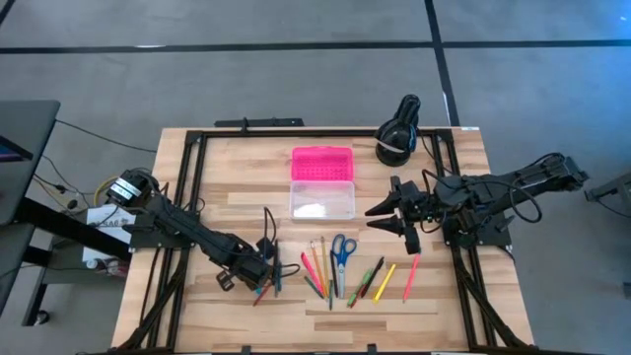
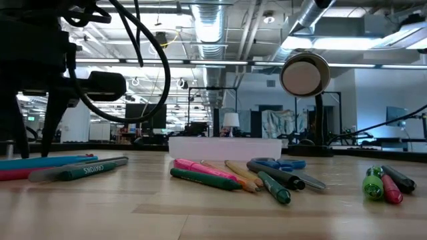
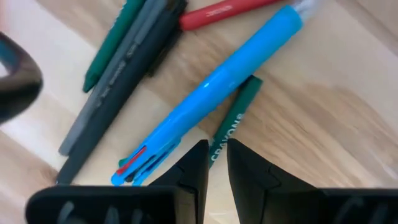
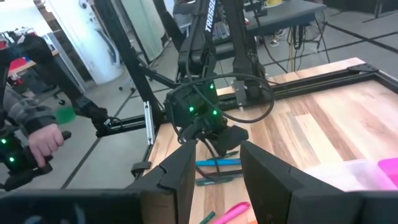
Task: Pick & place school supplies into a supply box
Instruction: Put the green crayon into the pink supply box, then put the pink pencil into the pink supply box
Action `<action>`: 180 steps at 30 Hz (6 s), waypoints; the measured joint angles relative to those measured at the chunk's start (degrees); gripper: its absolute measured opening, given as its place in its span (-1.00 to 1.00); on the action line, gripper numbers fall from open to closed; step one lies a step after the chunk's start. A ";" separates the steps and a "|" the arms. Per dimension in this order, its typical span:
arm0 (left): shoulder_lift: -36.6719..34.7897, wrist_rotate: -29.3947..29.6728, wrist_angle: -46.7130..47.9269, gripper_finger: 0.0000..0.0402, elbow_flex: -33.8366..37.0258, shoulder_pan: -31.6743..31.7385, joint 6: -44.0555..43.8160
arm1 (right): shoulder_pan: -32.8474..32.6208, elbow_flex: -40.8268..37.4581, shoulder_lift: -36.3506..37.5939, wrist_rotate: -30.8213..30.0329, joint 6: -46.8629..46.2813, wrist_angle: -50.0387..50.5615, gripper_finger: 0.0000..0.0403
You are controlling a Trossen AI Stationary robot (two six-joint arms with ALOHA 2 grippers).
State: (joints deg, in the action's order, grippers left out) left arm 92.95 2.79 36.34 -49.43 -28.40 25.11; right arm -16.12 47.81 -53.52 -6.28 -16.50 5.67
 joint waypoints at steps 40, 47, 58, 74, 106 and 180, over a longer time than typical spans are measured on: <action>-3.52 -8.38 3.39 -0.98 -0.16 6.69 -23.44 | 0.00 -0.04 -0.15 -1.27 -0.01 0.81 -0.40; -5.95 -1.74 5.91 -0.98 -5.91 7.68 -22.95 | 0.00 -0.04 -0.15 -1.27 0.01 0.81 -0.40; -5.29 17.96 -7.08 -0.98 -10.67 21.29 -19.62 | 0.00 -0.04 -0.15 -1.29 -0.67 0.71 -0.40; 6.51 14.68 -18.01 -0.83 -12.22 29.18 -16.73 | -1.25 -0.04 -0.17 -3.96 -3.64 0.76 -0.40; -8.99 -22.82 14.63 -0.37 -23.65 29.32 -19.70 | -21.88 -0.03 -1.75 -27.43 -62.51 20.47 -0.41; -13.77 -13.47 26.95 -0.43 -23.54 23.56 -20.09 | -25.63 6.21 -46.73 11.31 -109.10 43.18 -0.07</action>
State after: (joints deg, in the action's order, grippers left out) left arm 79.18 -10.67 63.29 -72.97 -4.84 5.02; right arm -41.75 54.02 -100.25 5.03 -125.61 48.86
